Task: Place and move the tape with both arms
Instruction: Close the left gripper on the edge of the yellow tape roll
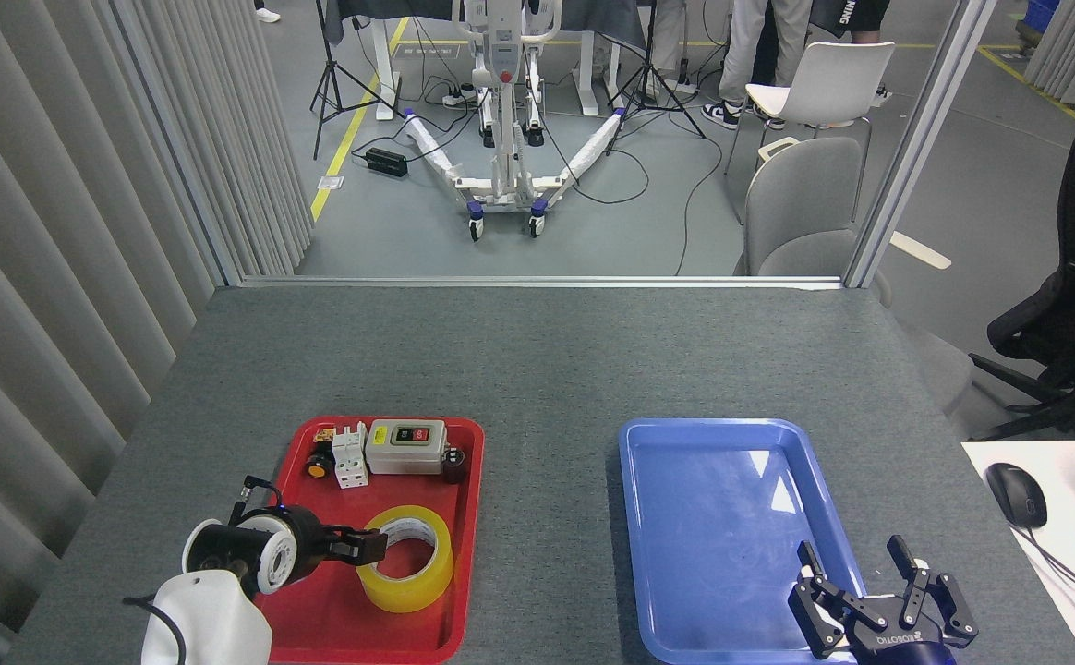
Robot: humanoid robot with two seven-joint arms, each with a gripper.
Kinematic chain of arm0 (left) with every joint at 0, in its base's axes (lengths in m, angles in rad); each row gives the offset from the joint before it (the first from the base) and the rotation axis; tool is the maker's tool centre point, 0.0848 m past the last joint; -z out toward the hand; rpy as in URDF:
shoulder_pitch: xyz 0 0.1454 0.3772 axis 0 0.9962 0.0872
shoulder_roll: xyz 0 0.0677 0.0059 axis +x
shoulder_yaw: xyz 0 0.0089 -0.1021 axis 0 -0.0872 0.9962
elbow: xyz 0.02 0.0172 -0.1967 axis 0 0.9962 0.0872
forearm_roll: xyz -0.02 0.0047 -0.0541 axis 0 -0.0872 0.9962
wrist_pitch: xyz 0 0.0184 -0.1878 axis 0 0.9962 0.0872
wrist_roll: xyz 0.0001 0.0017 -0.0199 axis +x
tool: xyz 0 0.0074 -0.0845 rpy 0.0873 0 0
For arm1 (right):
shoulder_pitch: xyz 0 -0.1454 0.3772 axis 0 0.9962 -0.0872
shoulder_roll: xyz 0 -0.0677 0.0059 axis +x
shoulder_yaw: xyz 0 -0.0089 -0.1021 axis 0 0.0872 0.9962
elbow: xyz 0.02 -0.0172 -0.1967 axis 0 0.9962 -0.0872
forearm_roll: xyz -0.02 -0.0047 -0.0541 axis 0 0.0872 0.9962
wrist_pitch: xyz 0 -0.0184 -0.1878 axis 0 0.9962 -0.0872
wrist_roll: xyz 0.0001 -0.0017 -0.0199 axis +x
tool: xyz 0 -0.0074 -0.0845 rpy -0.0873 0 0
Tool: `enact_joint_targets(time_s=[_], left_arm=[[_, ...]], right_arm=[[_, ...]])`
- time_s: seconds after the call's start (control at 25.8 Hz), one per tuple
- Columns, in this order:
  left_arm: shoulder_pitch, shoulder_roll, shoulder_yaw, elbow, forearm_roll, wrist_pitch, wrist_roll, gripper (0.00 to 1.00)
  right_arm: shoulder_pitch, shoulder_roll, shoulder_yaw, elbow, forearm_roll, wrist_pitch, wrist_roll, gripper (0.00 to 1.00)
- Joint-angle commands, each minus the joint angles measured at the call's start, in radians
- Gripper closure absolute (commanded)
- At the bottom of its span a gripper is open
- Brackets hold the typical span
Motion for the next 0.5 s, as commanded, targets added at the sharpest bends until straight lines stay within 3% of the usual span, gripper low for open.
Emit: enact_joint_targets(time_s=[0.0, 0.46], left_arm=[[0.000, -0.002, -0.002, 0.009, -0.001, 0.003, -0.001, 0.00], [-0.032, -0.029, -0.043, 0.046, -0.010, 0.071, -0.073, 0.04]], right_arm=[[0.001, 0.000, 0.000, 0.001, 0.000, -0.001, 0.000, 0.00], [0.001, 0.000, 0.002, 0.002, 0.000, 0.000, 0.000, 0.00]])
